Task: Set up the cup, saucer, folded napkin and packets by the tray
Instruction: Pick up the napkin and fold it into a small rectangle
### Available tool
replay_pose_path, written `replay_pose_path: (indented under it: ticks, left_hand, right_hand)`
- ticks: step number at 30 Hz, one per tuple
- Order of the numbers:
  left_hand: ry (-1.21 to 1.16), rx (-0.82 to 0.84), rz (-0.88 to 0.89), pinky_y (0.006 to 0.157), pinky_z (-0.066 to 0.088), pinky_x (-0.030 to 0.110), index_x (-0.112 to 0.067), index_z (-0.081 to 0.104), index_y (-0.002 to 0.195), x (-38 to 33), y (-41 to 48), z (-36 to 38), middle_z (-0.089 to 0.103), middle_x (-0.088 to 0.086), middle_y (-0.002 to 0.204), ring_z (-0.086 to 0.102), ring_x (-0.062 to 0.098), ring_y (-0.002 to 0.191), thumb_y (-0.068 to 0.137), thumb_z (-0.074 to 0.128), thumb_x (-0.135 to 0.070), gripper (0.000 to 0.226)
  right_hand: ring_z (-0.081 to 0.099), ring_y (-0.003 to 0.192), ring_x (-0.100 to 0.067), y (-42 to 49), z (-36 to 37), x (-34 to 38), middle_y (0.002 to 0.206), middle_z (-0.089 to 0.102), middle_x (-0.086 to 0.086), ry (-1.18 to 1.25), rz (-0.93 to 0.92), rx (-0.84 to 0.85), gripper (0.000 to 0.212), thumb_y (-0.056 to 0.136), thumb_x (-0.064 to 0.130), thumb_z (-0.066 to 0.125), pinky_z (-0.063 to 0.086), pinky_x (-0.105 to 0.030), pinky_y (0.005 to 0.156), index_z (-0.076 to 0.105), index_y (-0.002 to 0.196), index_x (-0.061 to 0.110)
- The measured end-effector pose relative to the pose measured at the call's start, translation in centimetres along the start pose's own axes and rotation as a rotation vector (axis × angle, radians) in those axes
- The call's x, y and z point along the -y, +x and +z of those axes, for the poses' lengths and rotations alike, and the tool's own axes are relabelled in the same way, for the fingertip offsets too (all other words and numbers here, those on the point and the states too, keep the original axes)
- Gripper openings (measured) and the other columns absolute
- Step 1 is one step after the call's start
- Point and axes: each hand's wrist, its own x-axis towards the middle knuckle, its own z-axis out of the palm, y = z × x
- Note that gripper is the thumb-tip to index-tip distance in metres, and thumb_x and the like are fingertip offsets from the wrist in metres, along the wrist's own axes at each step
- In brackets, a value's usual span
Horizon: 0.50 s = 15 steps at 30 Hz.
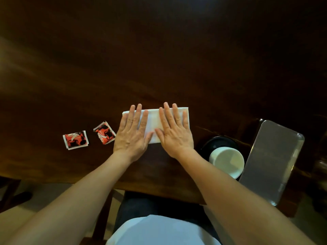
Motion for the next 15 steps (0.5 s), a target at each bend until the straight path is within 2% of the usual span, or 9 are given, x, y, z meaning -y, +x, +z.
replay_pose_path:
  ticks: [5,15]
  left_hand:
    - [-0.015,-0.082,-0.032,0.126,0.003,0.047,-0.004,0.003,0.159,-0.1,0.1,0.7,-0.001,0.02,0.167,-0.003,0.033,0.155,0.099,0.025,-0.053,0.08]
    - [0.032,-0.133,-0.028,0.126,0.001,0.048,-0.003,0.004,0.158,-0.3,0.3,0.8,0.001,0.022,0.167,-0.002,0.034,0.155,0.098,0.026,-0.053,0.082]
  right_hand:
    - [-0.023,0.151,-0.026,0.0,1.0,-1.8,0.162,-0.028,-0.002,0.003,0.078,-0.055,0.069,0.102,0.053,0.011,-0.011,-0.051,0.122,-0.025,0.152,0.021]
    - [-0.018,0.153,-0.026,0.0,1.5,-1.7,0.168,-0.013,-0.003,0.023,0.072,-0.129,0.069,0.102,0.052,0.013,-0.006,-0.051,0.123,-0.012,0.157,0.019]
